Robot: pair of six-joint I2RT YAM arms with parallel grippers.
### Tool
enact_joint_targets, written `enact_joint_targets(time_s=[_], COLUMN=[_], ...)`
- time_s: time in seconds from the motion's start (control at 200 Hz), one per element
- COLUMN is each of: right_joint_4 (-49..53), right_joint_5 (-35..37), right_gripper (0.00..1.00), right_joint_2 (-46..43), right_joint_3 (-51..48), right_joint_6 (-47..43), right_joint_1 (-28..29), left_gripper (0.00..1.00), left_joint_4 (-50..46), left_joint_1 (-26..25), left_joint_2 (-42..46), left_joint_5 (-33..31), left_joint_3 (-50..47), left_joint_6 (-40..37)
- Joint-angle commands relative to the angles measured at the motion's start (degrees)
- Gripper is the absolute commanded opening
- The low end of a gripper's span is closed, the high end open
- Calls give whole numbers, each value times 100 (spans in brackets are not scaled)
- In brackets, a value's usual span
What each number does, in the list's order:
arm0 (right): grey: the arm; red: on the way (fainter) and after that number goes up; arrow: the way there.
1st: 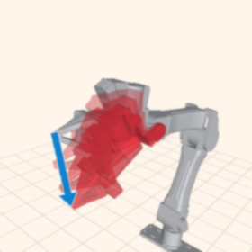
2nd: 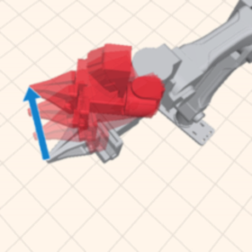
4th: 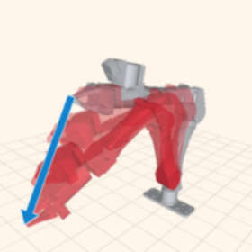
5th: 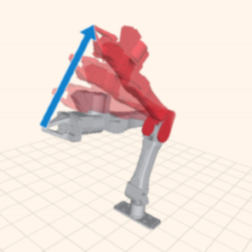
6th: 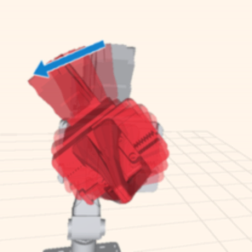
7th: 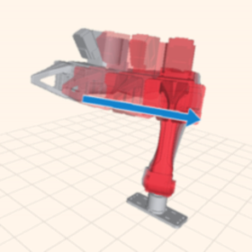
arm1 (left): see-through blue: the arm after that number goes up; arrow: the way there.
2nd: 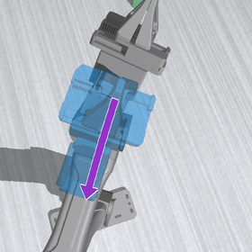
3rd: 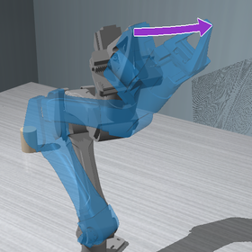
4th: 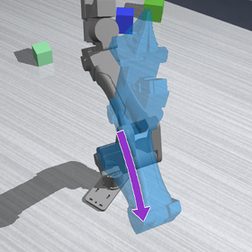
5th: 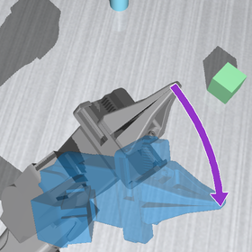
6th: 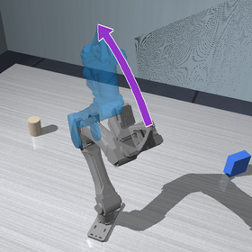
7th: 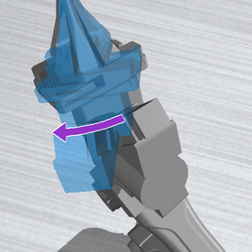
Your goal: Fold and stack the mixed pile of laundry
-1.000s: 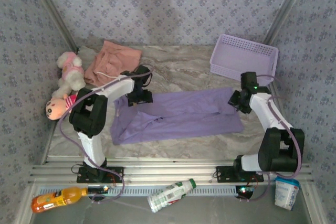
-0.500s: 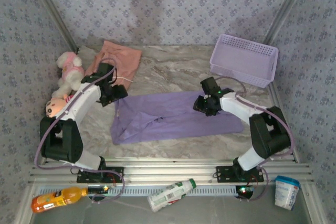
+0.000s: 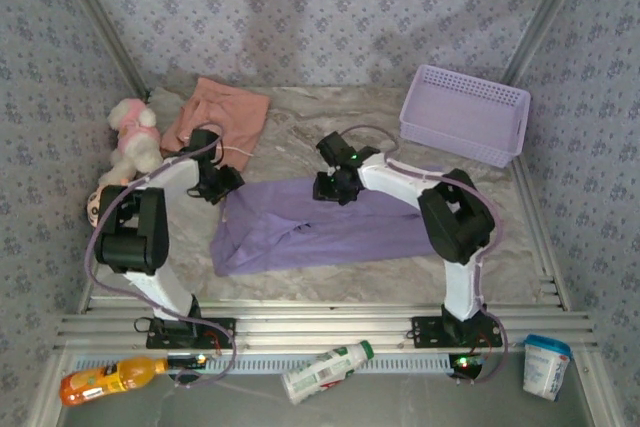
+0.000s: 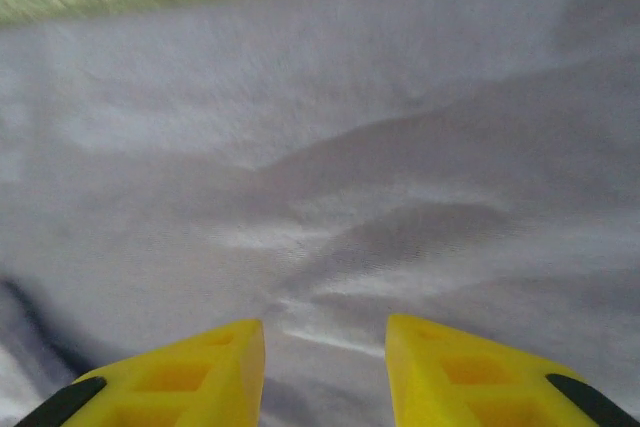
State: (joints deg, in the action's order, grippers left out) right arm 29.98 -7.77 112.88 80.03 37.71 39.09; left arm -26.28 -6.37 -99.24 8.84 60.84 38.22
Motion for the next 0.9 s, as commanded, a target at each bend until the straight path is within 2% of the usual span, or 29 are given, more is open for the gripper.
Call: enact_joint_targets(time_s=[0.0,0.12,0.235,0.345,0.5,0.52,0.58,0.62,0.705,0.894], right_joint_4=[531,665,533,317,317,347,399,416,675,810], right_joint_5=[33,124,246,264,316,297,180,146,149,22], right_gripper=[37,35,35,35,37,38,40,41,42,43], right_joint_2=[286,160,-216,-570,-906,-950,-1044,-1055,-931,-197], right_joint_3=[-6,-520,-1433,-2043,-1925,-1848,-1517,-1235,-477,700], right_joint_6=[66,250,332,259,-216,-369,-607,-738,-966,-1269], right_joint_1=[29,-58,-311,-664,-800,-766,-613,-464,-154,460], left_gripper=[35,11,3,2,21,25,44,50,54,52], left_joint_4=[164,63,-105,-162,-158,-127,-134,-180,-323,-507], left_joint_1=[35,72,142,319,327,306,265,240,204,189], left_joint_2=[-134,-8,159,3,-234,-228,-244,-253,-230,393], left_joint_5=[118,53,-253,-248,237,311,459,510,498,717], left_joint_3=[232,219,166,139,320,325,378,427,481,268], left_joint_6=[-49,-103,-213,-301,-464,-471,-482,-499,-535,-373])
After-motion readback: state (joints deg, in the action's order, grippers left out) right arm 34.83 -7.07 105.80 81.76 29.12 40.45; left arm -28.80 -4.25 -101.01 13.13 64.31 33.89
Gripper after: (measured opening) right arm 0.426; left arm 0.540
